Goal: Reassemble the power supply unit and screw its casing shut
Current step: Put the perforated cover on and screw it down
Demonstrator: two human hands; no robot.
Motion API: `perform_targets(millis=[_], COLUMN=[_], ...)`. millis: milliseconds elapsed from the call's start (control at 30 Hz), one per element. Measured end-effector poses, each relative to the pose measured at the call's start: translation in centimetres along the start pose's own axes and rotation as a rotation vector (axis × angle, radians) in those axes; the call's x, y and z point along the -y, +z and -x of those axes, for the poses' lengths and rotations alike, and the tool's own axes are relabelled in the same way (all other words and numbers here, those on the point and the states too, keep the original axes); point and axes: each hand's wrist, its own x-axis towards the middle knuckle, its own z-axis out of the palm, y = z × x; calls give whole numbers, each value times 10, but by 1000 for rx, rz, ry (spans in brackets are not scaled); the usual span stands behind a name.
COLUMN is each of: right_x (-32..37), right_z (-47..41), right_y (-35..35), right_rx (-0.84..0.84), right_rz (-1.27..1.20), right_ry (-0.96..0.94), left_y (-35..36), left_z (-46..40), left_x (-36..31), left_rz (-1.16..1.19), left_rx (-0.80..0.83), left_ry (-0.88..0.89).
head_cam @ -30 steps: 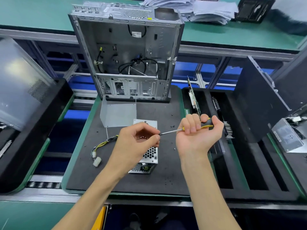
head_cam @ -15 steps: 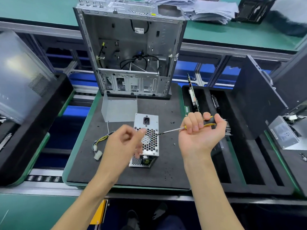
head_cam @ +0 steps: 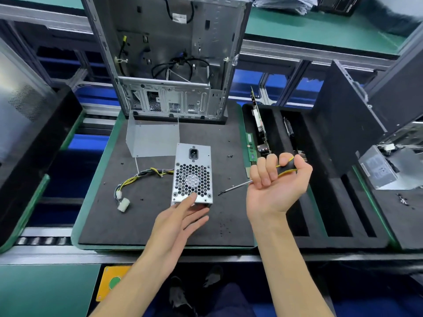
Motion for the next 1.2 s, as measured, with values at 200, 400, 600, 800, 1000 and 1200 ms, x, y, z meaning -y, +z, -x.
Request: perform_targets(millis=[200, 400, 600, 800, 1000, 1200], right_x=[-6, -12, -19, -28, -35, -36], right_z=[2, 1, 2, 4, 6, 6], right_y=[-4, 0, 4, 7, 6, 6], right_rx=[9, 53, 121, 234, 283, 290], right_rz=[52, 84, 129, 174, 224, 247], right_ry=[-30, -58, -82, -103, -111, -127], left_y=[-3, -6, -6, -8, -7, -7], left_z=[-5, -5, -6, -8, -8, -8], left_x=[0, -4, -6, -5, -5, -5], left_rz=[-33, -54, -57, -51, -52, -47], left_rx=[-1, 15, 31, 30, 33, 42], left_ry=[-23, -47, -61, -61, -58, -52])
